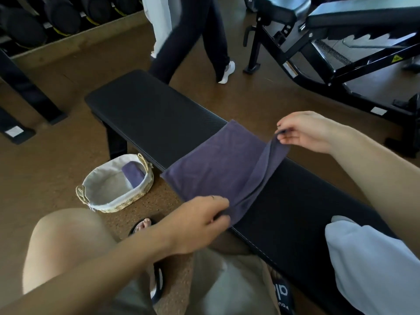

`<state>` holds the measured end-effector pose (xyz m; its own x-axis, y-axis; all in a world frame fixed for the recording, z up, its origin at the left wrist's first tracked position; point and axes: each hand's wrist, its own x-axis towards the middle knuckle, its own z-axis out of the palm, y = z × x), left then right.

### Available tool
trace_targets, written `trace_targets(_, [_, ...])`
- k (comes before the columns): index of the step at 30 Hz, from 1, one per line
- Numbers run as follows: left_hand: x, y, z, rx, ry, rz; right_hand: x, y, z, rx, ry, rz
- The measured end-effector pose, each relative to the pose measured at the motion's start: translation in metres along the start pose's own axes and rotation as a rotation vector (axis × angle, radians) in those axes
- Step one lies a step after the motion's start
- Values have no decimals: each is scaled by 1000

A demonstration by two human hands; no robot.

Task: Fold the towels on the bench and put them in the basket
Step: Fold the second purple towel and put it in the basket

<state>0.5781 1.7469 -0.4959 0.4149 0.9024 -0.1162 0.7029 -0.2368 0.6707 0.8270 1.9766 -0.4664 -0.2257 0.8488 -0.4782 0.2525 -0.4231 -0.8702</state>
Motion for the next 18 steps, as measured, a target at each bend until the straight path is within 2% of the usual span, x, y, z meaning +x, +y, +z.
trace_targets(2, [4, -9, -15, -139, 62, -123, 9, -9, 9, 78, -49, -8])
trace_targets(4, [6, -19, -31, -289, 71, -324, 18, -16, 21, 74, -97, -10])
trace_targets(7, [9, -41, -50, -481, 26, -511, 37, -18, 41, -130, -90, -45])
trace_targets(10, [9, -69, -63, -574, 22, -629, 63, -14, 56, -382, 37, -116])
trace_targets(14, [14, -94, -75, -533, -51, -689, 90, -8, 68, -662, 135, -263])
trace_targets(18, [21, -110, -83, -390, -66, -684, 107, 0, 78, -690, 159, -331])
